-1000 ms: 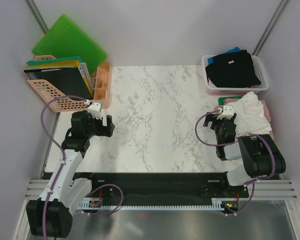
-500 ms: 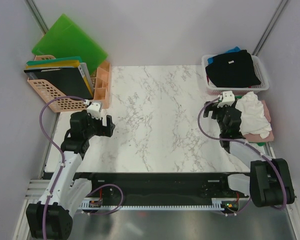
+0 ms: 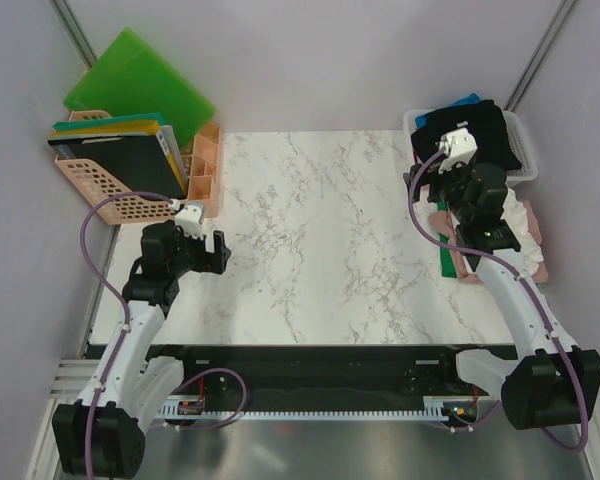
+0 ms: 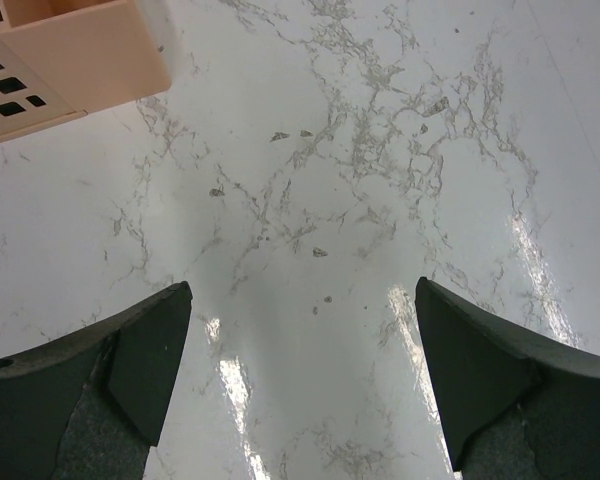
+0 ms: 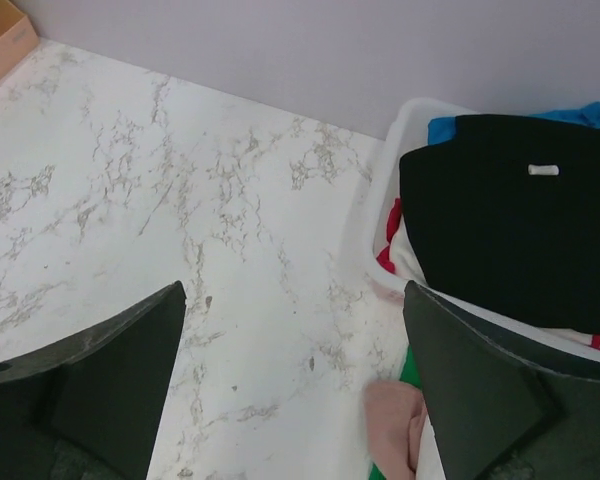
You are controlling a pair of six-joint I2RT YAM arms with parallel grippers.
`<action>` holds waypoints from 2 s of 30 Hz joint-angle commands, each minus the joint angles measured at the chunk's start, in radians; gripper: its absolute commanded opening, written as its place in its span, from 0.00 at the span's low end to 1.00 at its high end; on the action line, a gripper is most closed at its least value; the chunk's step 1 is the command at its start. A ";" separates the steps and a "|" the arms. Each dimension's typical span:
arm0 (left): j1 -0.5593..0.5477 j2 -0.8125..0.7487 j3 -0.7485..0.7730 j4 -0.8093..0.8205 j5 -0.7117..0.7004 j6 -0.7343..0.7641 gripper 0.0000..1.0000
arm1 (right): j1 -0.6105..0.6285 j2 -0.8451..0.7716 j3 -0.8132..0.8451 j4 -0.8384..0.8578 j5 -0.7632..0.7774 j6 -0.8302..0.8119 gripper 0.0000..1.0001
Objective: Fold and stack the t-shirts
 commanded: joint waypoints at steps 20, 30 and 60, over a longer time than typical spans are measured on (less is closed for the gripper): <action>-0.001 0.002 0.005 0.026 0.032 0.001 1.00 | -0.005 -0.026 0.031 -0.065 0.010 -0.050 0.98; -0.001 0.024 0.022 -0.001 0.075 0.025 1.00 | -0.012 0.418 0.593 -0.522 0.197 0.031 0.98; -0.001 0.094 0.017 0.016 -0.068 0.068 1.00 | -0.203 1.275 1.393 -0.656 0.242 0.199 0.98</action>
